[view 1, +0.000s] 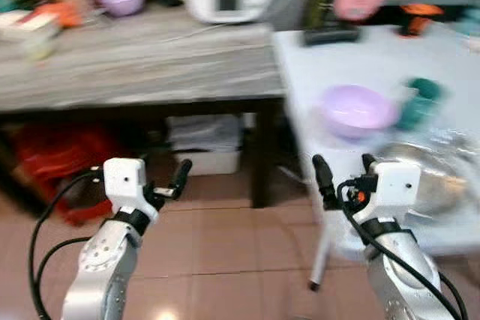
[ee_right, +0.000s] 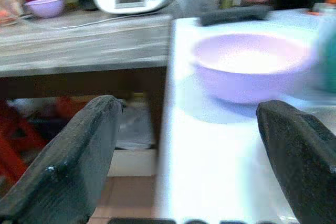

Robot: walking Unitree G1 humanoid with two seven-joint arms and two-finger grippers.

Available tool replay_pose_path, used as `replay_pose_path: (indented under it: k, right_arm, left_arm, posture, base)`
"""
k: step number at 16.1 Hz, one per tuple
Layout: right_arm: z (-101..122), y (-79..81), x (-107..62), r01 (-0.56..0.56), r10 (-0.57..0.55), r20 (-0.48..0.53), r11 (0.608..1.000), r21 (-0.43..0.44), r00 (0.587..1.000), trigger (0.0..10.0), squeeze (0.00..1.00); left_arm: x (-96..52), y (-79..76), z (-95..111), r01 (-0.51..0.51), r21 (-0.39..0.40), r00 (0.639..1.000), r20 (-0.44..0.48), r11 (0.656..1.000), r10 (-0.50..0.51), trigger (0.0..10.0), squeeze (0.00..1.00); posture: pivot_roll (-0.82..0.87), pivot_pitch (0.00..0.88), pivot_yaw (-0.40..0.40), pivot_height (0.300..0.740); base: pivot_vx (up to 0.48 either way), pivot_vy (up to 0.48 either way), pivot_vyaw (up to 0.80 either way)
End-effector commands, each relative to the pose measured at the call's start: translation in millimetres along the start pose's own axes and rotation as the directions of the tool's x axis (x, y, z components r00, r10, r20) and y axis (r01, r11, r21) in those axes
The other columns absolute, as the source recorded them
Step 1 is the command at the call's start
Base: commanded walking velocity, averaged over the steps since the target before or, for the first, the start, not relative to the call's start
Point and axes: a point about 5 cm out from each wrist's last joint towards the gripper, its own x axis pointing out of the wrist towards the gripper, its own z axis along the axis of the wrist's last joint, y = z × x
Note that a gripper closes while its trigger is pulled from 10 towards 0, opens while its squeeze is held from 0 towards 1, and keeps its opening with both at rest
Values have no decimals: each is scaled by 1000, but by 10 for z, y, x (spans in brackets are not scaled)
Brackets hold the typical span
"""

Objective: Setting the table

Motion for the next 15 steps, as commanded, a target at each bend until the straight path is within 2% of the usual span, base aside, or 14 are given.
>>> replay_pose_path:
  k: [1, 14, 15]
  right_arm:
    - [9, -37, -25, 12, -12, -3, 1000, -5, 1000, 10000, 0]
    - [57, 13, 13, -17, 17, 19, 1000, 21, 1000, 10000, 0]
    - [64, 7, 14, -16, 15, 21, 1000, 22, 1000, 10000, 0]
  left_arm:
    - [4, -63, -15, 15, -10, 1000, -7, 1000, -15, 10000, 0]
    - [63, -137, 2, 17, -23, 1000, -2, 1000, -17, 10000, 0]
    - [71, -138, 4, 17, -22, 1000, -2, 1000, -17, 10000, 0]
  posture:
    - [-113, 95, 46, 740]
    - [-112, 88, 51, 740]
    - [-112, 88, 51, 740]
  base:
    - [0, -322, -538]
    - [0, -320, 0]
    - [0, -285, 531]
